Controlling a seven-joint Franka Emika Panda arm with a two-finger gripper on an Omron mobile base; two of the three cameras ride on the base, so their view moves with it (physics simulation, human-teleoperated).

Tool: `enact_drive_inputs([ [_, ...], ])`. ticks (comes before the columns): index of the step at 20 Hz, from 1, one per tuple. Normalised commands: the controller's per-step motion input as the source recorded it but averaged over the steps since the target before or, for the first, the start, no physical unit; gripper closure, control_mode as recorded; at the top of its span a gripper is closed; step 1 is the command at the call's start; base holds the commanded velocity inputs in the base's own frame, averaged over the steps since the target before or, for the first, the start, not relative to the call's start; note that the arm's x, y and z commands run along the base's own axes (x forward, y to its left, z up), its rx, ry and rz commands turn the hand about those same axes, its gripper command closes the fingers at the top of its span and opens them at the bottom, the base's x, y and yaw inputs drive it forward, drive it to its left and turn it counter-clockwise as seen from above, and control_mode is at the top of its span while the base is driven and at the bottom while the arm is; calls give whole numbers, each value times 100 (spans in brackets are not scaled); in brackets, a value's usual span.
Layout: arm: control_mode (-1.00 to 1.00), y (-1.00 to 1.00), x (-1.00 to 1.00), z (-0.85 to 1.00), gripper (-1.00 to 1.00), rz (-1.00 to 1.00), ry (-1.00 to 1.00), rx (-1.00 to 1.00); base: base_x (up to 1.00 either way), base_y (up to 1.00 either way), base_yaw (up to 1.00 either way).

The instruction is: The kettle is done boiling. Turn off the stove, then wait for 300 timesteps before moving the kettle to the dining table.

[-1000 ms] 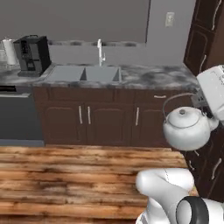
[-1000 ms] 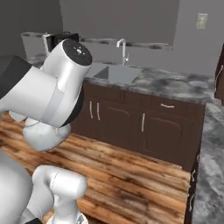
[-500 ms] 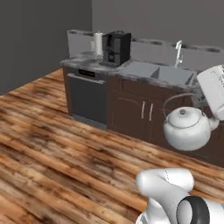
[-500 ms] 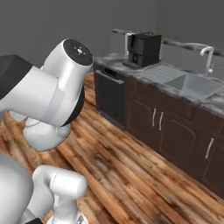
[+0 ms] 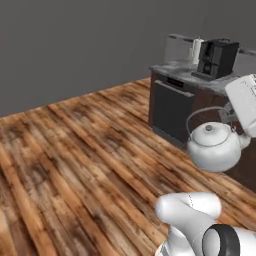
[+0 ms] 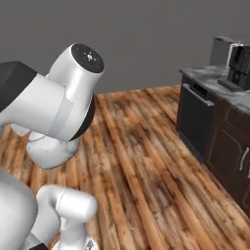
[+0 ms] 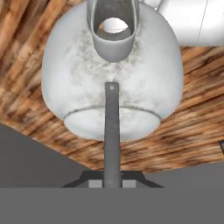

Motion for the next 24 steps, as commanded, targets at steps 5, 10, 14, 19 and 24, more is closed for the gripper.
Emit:
enact_drive_inputs([
  [5, 100, 0, 0, 0, 100, 0, 0, 0, 54, 0, 58],
  [10, 100, 0, 0, 0, 100, 0, 0, 0, 96, 0, 43],
  [14, 100, 0, 0, 0, 100, 0, 0, 0, 100, 0, 25],
  [19, 100, 0, 0, 0, 100, 0, 0, 0, 100, 0, 19],
  [24, 100, 0, 0, 0, 100, 0, 0, 0, 100, 0, 19],
])
